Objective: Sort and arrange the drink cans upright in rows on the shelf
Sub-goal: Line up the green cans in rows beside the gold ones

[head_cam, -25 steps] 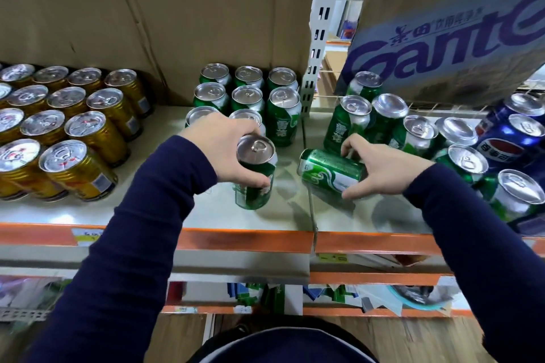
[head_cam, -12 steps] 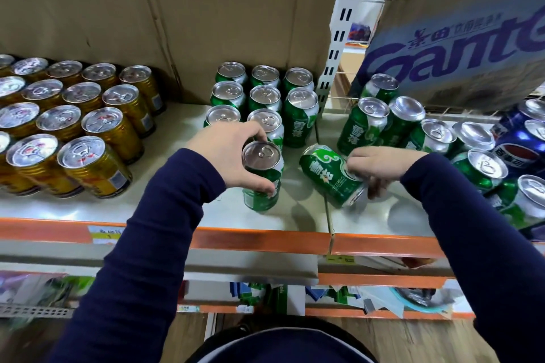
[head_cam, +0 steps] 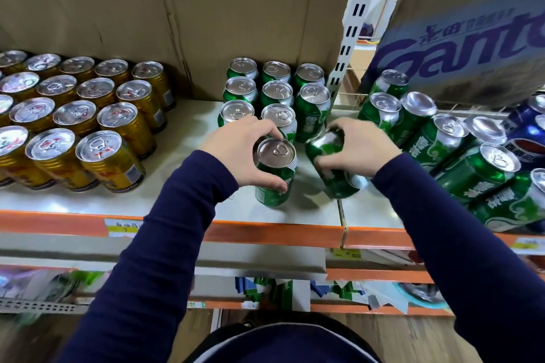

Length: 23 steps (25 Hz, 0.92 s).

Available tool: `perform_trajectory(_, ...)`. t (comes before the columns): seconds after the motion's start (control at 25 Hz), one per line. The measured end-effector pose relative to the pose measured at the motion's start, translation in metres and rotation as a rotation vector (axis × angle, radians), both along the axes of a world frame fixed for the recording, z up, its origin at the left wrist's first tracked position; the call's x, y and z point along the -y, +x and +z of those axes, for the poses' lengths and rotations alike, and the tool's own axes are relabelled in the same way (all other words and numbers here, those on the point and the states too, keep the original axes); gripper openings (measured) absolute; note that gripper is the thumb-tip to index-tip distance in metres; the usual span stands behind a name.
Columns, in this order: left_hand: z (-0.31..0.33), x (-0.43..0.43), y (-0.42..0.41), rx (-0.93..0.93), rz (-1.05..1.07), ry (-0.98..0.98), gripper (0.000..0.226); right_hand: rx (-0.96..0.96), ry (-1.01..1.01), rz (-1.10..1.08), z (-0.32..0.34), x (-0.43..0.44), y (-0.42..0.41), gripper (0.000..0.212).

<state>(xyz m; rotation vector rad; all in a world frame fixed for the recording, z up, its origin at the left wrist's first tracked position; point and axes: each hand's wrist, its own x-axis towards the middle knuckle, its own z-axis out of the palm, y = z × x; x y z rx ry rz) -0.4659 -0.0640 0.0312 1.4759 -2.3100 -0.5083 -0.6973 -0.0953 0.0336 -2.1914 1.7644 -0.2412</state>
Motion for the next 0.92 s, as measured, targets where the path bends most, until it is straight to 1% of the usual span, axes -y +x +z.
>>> perform_trajectory(0.08, -0.002, 0.001, 0.002, -0.021, -0.004, 0.0, 0.071, 0.206, -0.044, -0.009, 0.004, -0.003, 0.0, 0.071)
perform_trajectory(0.16, -0.006, 0.0, 0.002, -0.043, -0.002, -0.01, 0.075, 0.313, -0.059, -0.009, 0.002, -0.006, 0.002, 0.07)
perform_trajectory(0.24, -0.009, -0.002, 0.003, -0.067, 0.007, -0.031, 0.078, 0.284, -0.071, 0.011, 0.001, -0.004, 0.003, 0.07)
perform_trajectory(0.32, -0.011, -0.004, 0.003, -0.091, 0.026, -0.058, 0.08, 0.239, -0.132, 0.063, -0.002, -0.001, 0.004, 0.069)
perform_trajectory(0.36, -0.012, -0.005, 0.003, -0.099, 0.035, -0.07, 0.079, 0.248, -0.156, 0.077, -0.005, 0.001, 0.004, 0.07)
perform_trajectory(0.48, -0.014, -0.005, 0.003, -0.097, 0.045, -0.086, 0.076, 0.326, -0.132, 0.062, -0.009, 0.003, 0.004, 0.075)
perform_trajectory(0.56, -0.017, -0.006, 0.003, -0.1, 0.061, -0.093, 0.075, 0.292, -0.115, 0.074, -0.009, 0.005, 0.002, 0.08)
perform_trajectory(0.68, -0.02, -0.01, 0.002, -0.122, 0.079, -0.113, 0.075, 0.209, -0.18, 0.072, -0.01, 0.008, 0.004, 0.083)
perform_trajectory(0.8, -0.02, -0.011, 0.001, -0.118, 0.077, -0.117, 0.075, 0.213, -0.232, 0.037, -0.015, 0.011, 0.008, 0.08)
perform_trajectory(0.92, -0.02, -0.009, 0.002, -0.088, 0.07, -0.11, 0.075, 0.205, -0.239, 0.042, -0.014, 0.016, 0.009, 0.079)
